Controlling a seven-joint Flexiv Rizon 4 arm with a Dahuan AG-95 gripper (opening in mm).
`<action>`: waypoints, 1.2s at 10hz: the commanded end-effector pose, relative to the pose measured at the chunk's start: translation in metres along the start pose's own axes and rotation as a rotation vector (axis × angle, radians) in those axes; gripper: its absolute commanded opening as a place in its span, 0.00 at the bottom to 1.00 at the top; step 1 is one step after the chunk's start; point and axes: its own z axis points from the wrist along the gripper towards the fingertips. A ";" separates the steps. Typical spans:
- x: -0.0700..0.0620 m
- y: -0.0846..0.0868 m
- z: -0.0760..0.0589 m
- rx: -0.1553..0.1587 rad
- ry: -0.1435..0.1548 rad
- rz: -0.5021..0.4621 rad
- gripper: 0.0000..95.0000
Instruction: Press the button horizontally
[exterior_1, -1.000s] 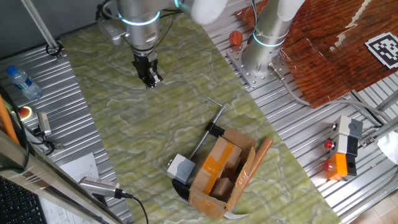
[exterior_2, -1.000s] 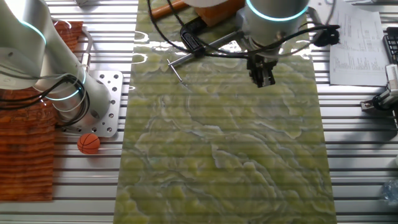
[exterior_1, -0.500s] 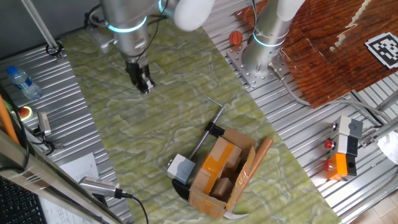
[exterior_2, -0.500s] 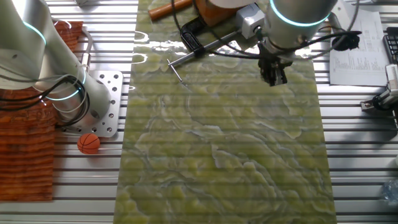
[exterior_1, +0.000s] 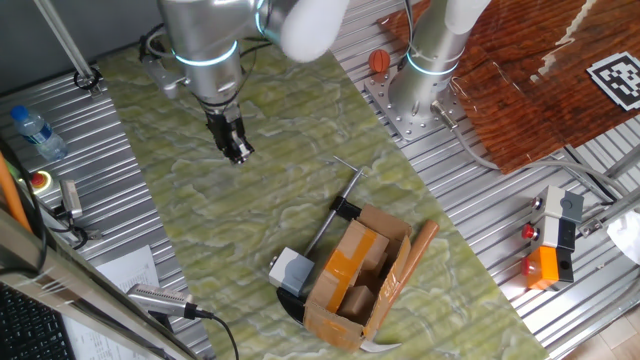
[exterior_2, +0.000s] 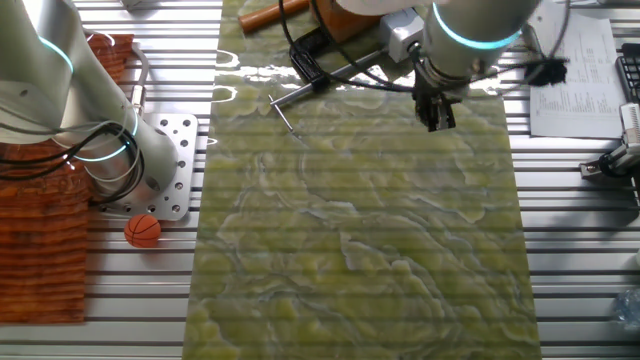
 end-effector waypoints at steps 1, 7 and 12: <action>-0.009 0.011 0.008 -0.057 0.014 -0.019 0.00; -0.053 0.044 0.026 -0.026 0.084 -0.029 0.00; -0.072 0.054 0.039 -0.076 0.153 -0.066 0.00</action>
